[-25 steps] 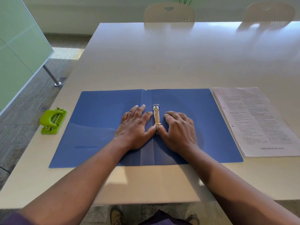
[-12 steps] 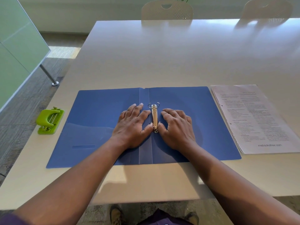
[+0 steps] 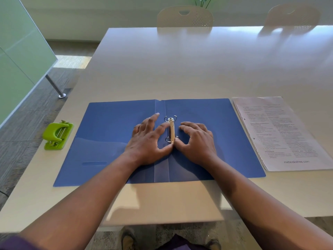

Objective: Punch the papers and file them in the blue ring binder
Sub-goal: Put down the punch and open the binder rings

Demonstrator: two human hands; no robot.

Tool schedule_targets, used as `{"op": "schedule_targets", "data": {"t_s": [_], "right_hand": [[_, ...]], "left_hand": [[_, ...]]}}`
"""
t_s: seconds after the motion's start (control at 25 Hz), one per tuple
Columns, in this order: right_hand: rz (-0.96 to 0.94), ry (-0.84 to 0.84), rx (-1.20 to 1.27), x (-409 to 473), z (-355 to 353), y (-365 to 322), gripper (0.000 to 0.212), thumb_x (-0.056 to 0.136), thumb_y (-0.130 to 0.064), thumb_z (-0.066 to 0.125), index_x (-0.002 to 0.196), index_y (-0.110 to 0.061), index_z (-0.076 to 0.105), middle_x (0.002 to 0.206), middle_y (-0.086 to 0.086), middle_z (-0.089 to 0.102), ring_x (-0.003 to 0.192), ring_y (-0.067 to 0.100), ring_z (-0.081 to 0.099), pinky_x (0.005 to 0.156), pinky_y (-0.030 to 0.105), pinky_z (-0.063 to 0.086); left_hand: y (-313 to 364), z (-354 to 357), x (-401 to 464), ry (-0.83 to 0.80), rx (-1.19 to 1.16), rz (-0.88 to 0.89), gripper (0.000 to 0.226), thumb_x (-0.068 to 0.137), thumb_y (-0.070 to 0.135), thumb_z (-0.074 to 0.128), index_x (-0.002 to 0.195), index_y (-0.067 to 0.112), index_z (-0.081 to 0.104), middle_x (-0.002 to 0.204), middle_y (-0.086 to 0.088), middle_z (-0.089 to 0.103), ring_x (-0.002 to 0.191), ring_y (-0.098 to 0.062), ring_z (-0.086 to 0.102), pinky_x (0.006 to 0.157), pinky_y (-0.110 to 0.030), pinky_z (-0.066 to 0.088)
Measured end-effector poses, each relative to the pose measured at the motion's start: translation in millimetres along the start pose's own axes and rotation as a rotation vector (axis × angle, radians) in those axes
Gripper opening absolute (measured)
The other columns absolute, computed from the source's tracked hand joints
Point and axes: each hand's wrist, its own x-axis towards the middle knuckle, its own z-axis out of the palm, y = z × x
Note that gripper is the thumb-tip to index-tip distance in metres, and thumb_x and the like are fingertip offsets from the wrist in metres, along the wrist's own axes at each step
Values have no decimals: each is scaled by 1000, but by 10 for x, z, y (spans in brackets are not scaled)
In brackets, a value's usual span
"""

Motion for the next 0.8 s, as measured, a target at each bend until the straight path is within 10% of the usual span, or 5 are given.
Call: {"op": "schedule_targets", "data": {"t_s": [0.6, 0.8], "right_hand": [[-121, -190, 48, 88, -193, 180, 48, 95, -39, 65, 141, -28, 57, 154, -12, 47, 143, 19, 35, 114, 47, 31], [-94, 2, 209, 39, -290, 307, 38, 91, -28, 70, 128, -17, 68, 135, -2, 65, 126, 17, 58, 109, 37, 45]], "left_hand": [[145, -330, 148, -141, 132, 77, 102, 64, 95, 54, 152, 46, 39, 170, 5, 1, 153, -25, 23, 117, -51, 28], [401, -409, 202, -55, 169, 176, 84, 70, 86, 60, 139, 36, 57, 165, 3, 17, 149, -23, 23, 115, -48, 34]]}}
